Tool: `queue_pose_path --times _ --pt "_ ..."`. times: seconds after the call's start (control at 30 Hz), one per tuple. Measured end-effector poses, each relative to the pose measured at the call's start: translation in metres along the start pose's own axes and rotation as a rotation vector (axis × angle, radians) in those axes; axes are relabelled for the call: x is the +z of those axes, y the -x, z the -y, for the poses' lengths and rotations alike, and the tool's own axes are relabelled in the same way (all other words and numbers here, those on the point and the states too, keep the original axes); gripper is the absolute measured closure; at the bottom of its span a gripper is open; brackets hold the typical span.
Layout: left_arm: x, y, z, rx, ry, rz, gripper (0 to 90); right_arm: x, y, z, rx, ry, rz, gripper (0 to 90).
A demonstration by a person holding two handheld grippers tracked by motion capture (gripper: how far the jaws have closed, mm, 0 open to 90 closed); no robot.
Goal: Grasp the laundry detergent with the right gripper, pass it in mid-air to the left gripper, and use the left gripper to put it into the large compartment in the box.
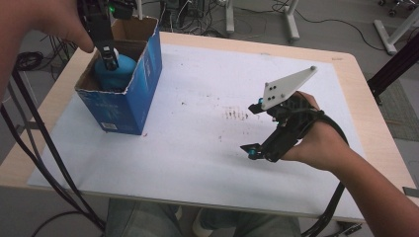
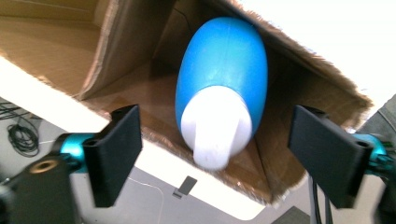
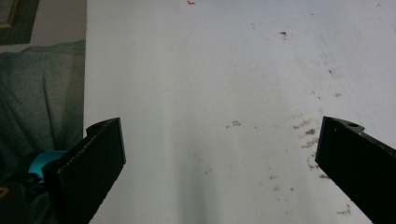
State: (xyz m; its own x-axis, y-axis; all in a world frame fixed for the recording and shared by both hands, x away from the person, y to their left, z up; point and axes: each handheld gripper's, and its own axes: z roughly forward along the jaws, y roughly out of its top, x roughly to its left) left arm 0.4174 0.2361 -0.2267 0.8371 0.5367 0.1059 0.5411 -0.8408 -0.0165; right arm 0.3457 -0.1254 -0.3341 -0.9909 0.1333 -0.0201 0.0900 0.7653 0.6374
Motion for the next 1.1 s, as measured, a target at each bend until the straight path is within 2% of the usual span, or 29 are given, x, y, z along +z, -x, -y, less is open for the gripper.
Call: queue_pose_path --times 0.1,0.13,0.27,0.47,0.57,0.77,0.97,1.03,1.1 --pt "-0.014 0.007 -0.004 0.032 0.017 -0.001 15.2 -0.009 0.005 0.0 0.004 -0.012 0.008 0.7" --pt "-0.014 0.007 -0.004 0.032 0.017 -0.001 14.7 -0.009 0.005 0.0 0.004 -0.012 0.008 0.7" --pt "-0.026 0.018 -0.013 0.083 0.031 0.008 13.1 -0.021 0.015 -0.001 0.005 -0.046 0.009 0.7" --pt "-0.034 0.037 -0.031 0.162 0.04 0.036 9.9 -0.041 0.026 -0.003 -0.015 -0.11 0.006 0.7" --pt "-0.033 0.044 -0.04 0.196 0.039 0.046 6.8 -0.051 0.031 -0.005 -0.026 -0.155 0.0 0.6" --pt "-0.029 0.055 -0.057 0.245 0.025 0.063 6.7 -0.07 0.041 -0.003 -0.036 -0.253 0.0 0.6" --pt "-0.021 0.062 -0.067 0.276 0.024 0.087 1.6 -0.085 0.059 0.014 -0.045 -0.36 0.011 0.6" --pt "-0.017 0.063 -0.071 0.284 0.031 0.112 1.6 -0.089 0.063 0.021 -0.04 -0.407 0.009 0.7" --pt "-0.013 0.065 -0.074 0.3 0.033 0.115 1.6 -0.091 0.067 0.026 -0.049 -0.435 0.008 0.6"
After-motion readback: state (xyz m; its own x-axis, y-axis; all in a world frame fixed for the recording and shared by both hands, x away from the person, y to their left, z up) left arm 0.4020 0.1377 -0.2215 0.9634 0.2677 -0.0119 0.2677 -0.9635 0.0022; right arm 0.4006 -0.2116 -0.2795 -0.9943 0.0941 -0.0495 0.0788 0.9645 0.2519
